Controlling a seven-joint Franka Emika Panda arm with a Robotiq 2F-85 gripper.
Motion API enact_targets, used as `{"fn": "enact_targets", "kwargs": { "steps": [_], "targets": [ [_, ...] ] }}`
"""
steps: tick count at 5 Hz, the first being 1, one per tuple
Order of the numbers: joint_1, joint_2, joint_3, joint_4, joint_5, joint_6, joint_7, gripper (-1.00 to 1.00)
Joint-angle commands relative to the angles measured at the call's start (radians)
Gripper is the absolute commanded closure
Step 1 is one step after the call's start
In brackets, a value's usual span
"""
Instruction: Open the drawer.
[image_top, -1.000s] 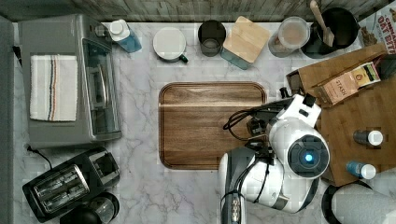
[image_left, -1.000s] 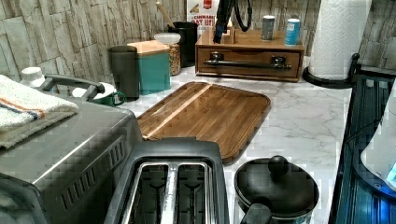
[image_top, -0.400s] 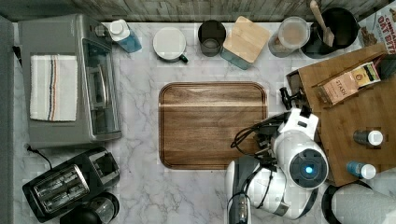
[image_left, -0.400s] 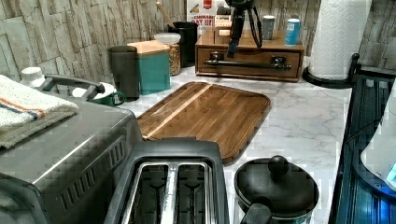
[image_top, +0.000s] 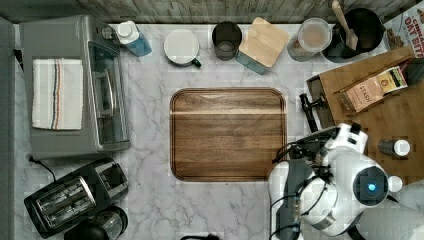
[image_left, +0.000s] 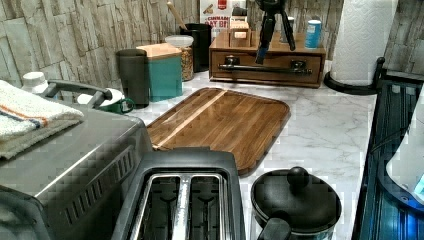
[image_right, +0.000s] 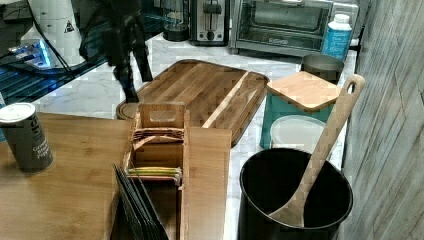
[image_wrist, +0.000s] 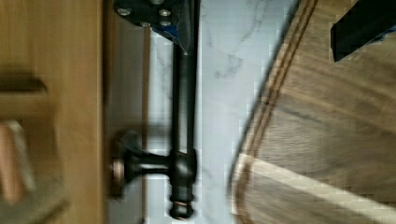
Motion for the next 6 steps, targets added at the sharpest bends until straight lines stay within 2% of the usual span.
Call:
{"fn": "enact_targets", "kwargs": {
  "steps": [1, 2, 3, 4, 5, 6],
  "targets": [
    [0.017, 0.028, -0.004, 0.007, 0.125, 0.093, -0.029, -1.0],
    [0.02, 0.074, 0.016, 0.006, 0.193, 0.151, -0.086, -1.0],
    [0.002, 0.16, 0.046, 0.044, 0.324, 0.175, -0.225, -1.0],
    [-0.016, 0.194, 0.065, 0.042, 0.326, 0.192, -0.232, -1.0],
    [-0.002, 0.219, 0.046, 0.048, 0.283, 0.174, -0.195, -1.0],
    [0.039, 0.19, 0.009, 0.044, 0.178, 0.127, -0.119, -1.0]
  ]
}}
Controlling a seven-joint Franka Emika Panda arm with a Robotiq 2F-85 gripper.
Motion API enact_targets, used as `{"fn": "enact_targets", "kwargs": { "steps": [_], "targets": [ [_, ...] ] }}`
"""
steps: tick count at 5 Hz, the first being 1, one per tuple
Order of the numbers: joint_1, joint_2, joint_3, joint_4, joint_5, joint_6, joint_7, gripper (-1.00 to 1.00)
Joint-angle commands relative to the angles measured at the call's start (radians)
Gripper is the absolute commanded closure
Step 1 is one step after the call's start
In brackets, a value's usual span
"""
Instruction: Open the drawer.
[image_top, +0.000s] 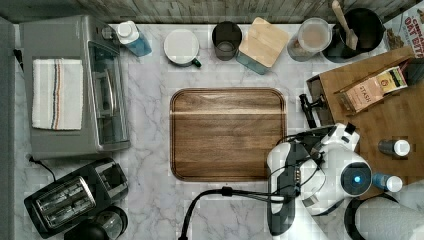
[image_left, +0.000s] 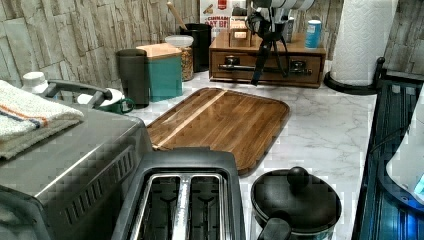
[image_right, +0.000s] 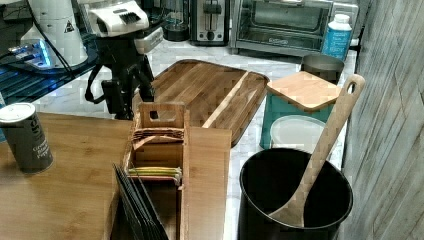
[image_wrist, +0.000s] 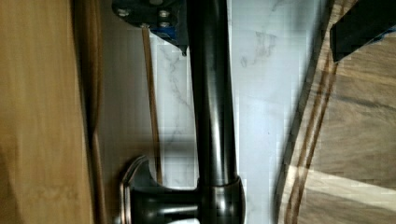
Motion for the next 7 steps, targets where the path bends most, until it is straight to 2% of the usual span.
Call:
{"fn": "enact_targets", "kwargs": {
  "steps": [1, 2, 3, 4, 5, 6, 7],
  "targets": [
    [0.088, -0.077, -0.045, 0.026, -0.205, -0.156, 0.079, -1.0],
    [0.096, -0.059, -0.007, 0.06, -0.226, -0.292, 0.049, -1.0],
    [0.127, -0.071, 0.017, 0.0, -0.22, -0.295, 0.058, -1.0],
    [0.18, -0.126, 0.033, -0.14, -0.228, -0.173, 0.156, -1.0],
    [0.261, -0.21, 0.059, -0.252, -0.291, -0.129, 0.34, -1.0],
    [0.314, -0.269, 0.093, -0.313, -0.319, -0.131, 0.47, -1.0],
    [0.322, -0.291, 0.144, -0.351, -0.329, -0.098, 0.54, -1.0]
  ]
}}
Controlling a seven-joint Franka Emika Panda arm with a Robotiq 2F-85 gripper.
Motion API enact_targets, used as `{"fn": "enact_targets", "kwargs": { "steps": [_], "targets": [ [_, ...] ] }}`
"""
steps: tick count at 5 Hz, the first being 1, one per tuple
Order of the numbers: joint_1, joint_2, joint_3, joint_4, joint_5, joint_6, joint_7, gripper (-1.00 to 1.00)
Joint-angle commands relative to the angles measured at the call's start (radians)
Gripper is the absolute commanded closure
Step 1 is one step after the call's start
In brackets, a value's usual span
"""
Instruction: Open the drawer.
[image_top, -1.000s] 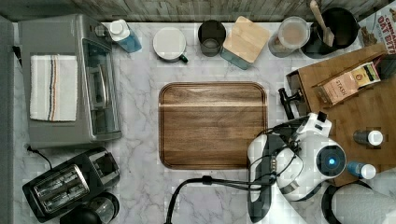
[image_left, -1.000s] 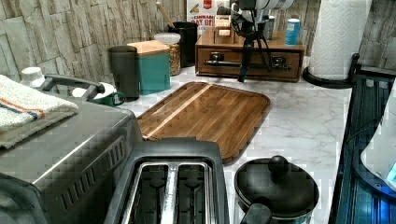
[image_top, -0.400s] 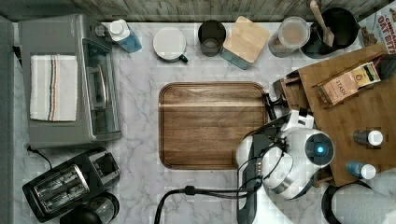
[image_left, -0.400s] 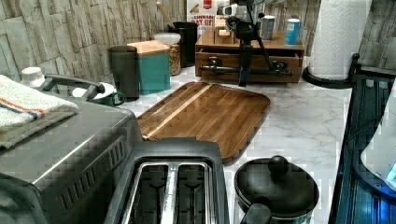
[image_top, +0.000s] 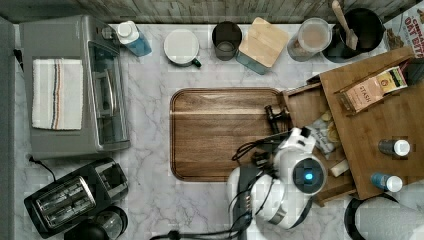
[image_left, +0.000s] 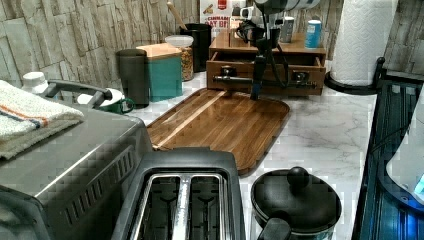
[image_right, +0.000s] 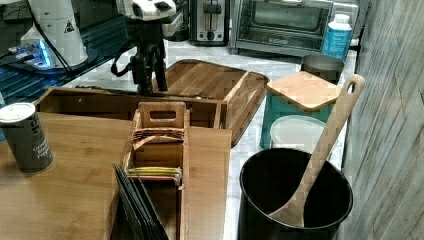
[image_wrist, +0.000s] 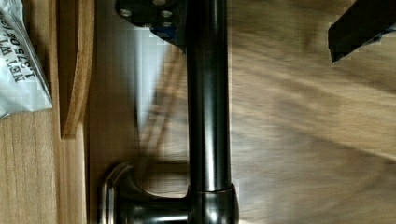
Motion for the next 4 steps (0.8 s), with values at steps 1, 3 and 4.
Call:
{"fn": "enact_targets", "kwargs": {
  "steps": [1, 3, 4],
  "targets": [
    [0.162, -0.125, 0.159, -0.171, -0.037, -0.025, 0.185, -1.0],
    [0.162, -0.125, 0.159, -0.171, -0.037, -0.025, 0.184, -1.0],
    [0.161, -0.125, 0.159, -0.171, -0.037, -0.025, 0.185, -1.0]
  ]
}}
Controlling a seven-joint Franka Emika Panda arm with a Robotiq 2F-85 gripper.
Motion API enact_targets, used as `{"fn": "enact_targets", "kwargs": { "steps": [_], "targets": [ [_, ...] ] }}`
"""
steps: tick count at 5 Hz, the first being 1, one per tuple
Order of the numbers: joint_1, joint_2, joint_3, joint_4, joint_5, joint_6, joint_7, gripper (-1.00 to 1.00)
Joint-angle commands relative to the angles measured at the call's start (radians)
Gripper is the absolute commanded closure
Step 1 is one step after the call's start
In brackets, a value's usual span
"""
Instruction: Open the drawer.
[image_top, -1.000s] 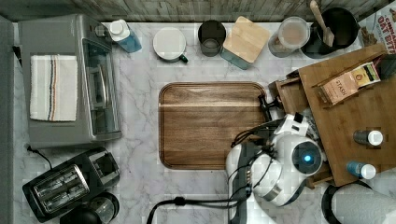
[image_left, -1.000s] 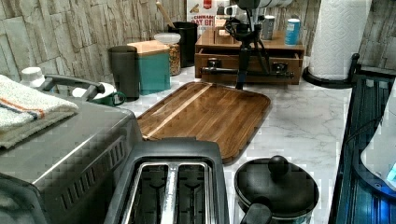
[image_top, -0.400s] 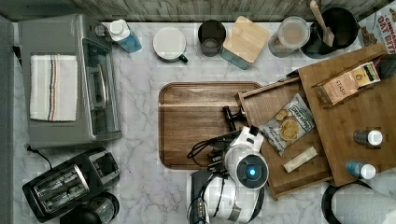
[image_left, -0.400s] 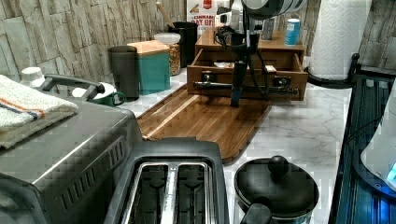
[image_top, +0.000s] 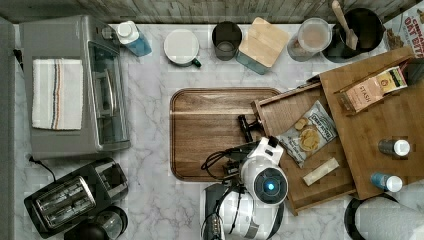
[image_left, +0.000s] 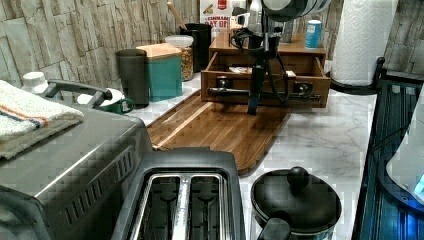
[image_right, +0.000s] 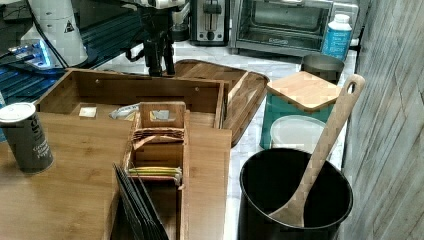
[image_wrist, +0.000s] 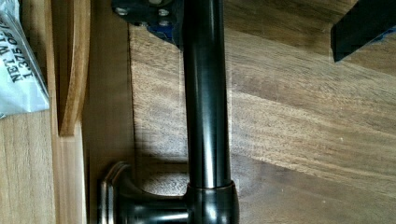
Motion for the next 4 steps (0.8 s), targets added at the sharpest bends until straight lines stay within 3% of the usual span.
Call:
{"fn": "enact_targets", "kwargs": {
  "steps": [1, 4],
  "targets": [
    [0.088, -0.028, 0.09, -0.051, 0.003, -0.045, -0.006, -1.0],
    [0.083, -0.028, 0.095, -0.051, 0.004, -0.045, -0.006, -1.0]
  ]
}}
